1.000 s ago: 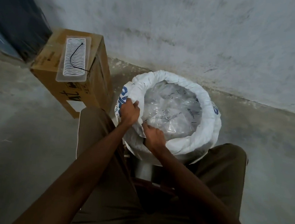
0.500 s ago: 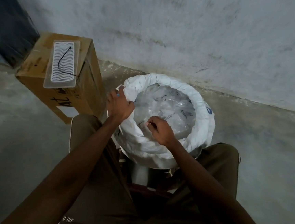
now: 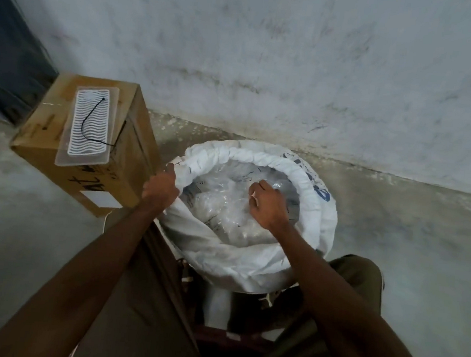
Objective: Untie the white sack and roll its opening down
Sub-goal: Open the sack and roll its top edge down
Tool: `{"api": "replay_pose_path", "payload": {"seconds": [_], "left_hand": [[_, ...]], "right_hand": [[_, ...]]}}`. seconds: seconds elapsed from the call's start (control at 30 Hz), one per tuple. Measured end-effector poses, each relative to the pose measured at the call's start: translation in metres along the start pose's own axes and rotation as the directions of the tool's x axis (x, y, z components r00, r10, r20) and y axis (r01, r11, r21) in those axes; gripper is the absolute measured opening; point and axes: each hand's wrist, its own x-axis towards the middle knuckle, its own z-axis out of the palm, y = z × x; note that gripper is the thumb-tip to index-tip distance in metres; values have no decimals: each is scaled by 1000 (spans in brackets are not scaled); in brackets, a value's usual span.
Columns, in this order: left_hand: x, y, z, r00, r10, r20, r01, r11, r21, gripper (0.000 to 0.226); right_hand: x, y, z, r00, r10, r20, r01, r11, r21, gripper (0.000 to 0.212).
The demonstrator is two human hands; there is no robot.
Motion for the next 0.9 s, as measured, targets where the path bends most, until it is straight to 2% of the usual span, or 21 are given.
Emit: {"api": "replay_pose_path", "payload": {"seconds": [0.13, 0.2, 0.27, 0.3, 0.37, 0.4, 0.43, 0.5, 0.53, 0.57, 0.6, 0.63, 0.7, 0.77, 0.83, 0.9], "left_hand": [[2, 39, 0, 993, 96, -64, -83, 979, 184, 95], [8, 58, -1, 992, 81, -99, -56, 971, 231, 103], [14, 72, -2, 997, -11, -72, 33, 952, 306, 102], [16, 79, -4, 997, -56, -45, 67, 939, 336, 100], [19, 92, -10, 994, -109, -13, 106, 919, 379, 93], [21, 97, -12, 994, -105, -22, 105, 909, 403, 90], [24, 103, -14, 996, -76, -49, 89, 904, 418, 88], [33, 112, -17, 996, 31, -89, 6, 923, 385, 89], [39, 116, -17, 990, 102, -100, -62, 938, 341, 87], [46, 119, -17, 978, 180, -106, -139, 940, 313, 83], [55, 121, -15, 961, 257, -104, -214, 925, 313, 79], [63, 122, -14, 943, 319, -94, -273, 904, 329, 76], [81, 119, -10, 919, 391, -50, -354, 873, 335, 79], [98, 114, -4, 874, 486, 3, -455, 817, 354, 81], [109, 110, -1, 804, 592, 58, -552, 707, 442, 71], [117, 106, -2, 773, 626, 102, -580, 632, 514, 54]], "right_hand": [[10, 12, -7, 999, -26, -19, 27, 999, 40, 11], [16, 16, -11, 997, -6, -74, 15, 991, 131, 13], [22, 22, -13, 995, 27, -96, -3, 968, 250, 18], [26, 22, -13, 997, 62, -56, -37, 932, 361, 22], [29, 20, -10, 987, 127, 98, -160, 792, 589, 27], [29, 19, -8, 982, 147, 117, -188, 756, 627, 25], [29, 19, -8, 983, 166, 71, -174, 765, 620, 20], [34, 27, -11, 973, 214, -87, -149, 868, 474, 16], [38, 36, -13, 965, 216, -149, -167, 944, 285, 22], [42, 46, -12, 965, 215, -148, -210, 976, 52, 32], [47, 57, -12, 962, 254, -101, -266, 954, -136, 46], [52, 66, -12, 950, 311, -36, -310, 917, -252, 58], [60, 80, -11, 915, 394, 87, -341, 871, -354, 70], [71, 92, -9, 899, 404, 168, -301, 850, -432, 71], [80, 100, -11, 916, 346, 205, -220, 857, -465, 69], [86, 112, -14, 934, 262, 244, -118, 869, -481, 70]]}}
